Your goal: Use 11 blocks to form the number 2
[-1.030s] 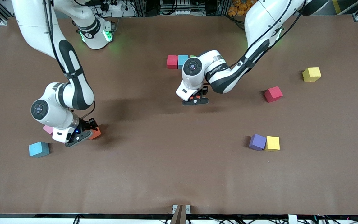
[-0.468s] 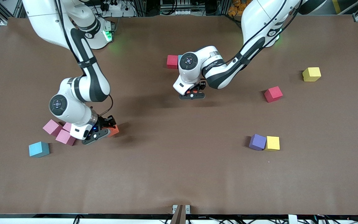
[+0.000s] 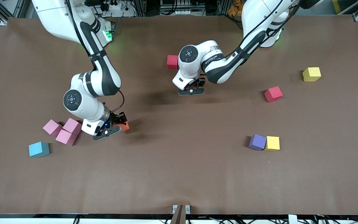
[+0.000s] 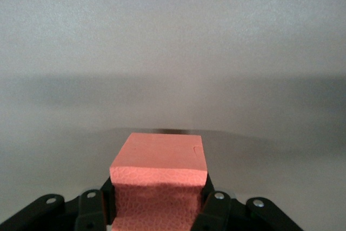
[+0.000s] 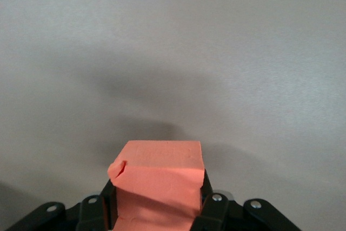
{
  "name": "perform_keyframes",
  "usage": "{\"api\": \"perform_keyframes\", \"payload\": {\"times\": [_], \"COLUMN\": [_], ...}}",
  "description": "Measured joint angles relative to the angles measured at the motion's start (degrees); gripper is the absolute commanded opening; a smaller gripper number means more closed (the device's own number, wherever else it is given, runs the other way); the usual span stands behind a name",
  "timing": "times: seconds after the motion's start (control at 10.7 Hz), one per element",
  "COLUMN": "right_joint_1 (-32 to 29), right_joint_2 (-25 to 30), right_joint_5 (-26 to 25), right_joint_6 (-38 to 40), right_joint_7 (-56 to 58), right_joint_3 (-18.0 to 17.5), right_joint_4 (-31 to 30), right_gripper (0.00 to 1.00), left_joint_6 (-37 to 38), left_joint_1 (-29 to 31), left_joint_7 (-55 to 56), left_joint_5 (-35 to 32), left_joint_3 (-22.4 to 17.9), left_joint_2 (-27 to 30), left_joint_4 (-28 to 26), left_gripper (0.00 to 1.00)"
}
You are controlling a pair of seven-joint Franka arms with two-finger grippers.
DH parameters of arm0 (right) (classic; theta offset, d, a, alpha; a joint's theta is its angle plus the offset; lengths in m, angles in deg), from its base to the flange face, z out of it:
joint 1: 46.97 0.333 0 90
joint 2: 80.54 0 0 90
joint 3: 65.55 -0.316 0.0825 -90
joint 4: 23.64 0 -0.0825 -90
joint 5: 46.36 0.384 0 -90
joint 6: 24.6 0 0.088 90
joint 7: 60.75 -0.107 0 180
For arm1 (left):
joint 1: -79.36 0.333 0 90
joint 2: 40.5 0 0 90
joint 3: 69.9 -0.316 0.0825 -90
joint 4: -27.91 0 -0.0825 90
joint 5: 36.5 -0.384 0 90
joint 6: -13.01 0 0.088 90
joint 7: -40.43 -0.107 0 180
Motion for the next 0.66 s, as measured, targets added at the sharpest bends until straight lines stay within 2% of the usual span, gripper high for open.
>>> {"api": "perform_keyframes", "payload": {"times": [0.19,0.66], "right_joint_1": [1.9,2.5], "right_joint_2": [0.9,2.7], "right_joint_5": [0.0,0.0], "right_joint_6": [0.2,0.5], "right_joint_7": [-0.3,-0.6], "right_joint_3": [0.0,0.6], "right_joint_4": [-0.7,-2.2], "right_gripper": [0.26,0.26], "left_joint_6": [-0.3,-4.1], "left_joint_1": [0.0,0.0], "left_joint_7": [0.2,1.5], "left_joint_5": [-2.3,-2.6], "left_joint_3": [0.3,0.5], "left_joint_2": [0.2,1.0], "left_joint_4": [-1.2,-4.4], "left_gripper": [0.27,0.27]}}
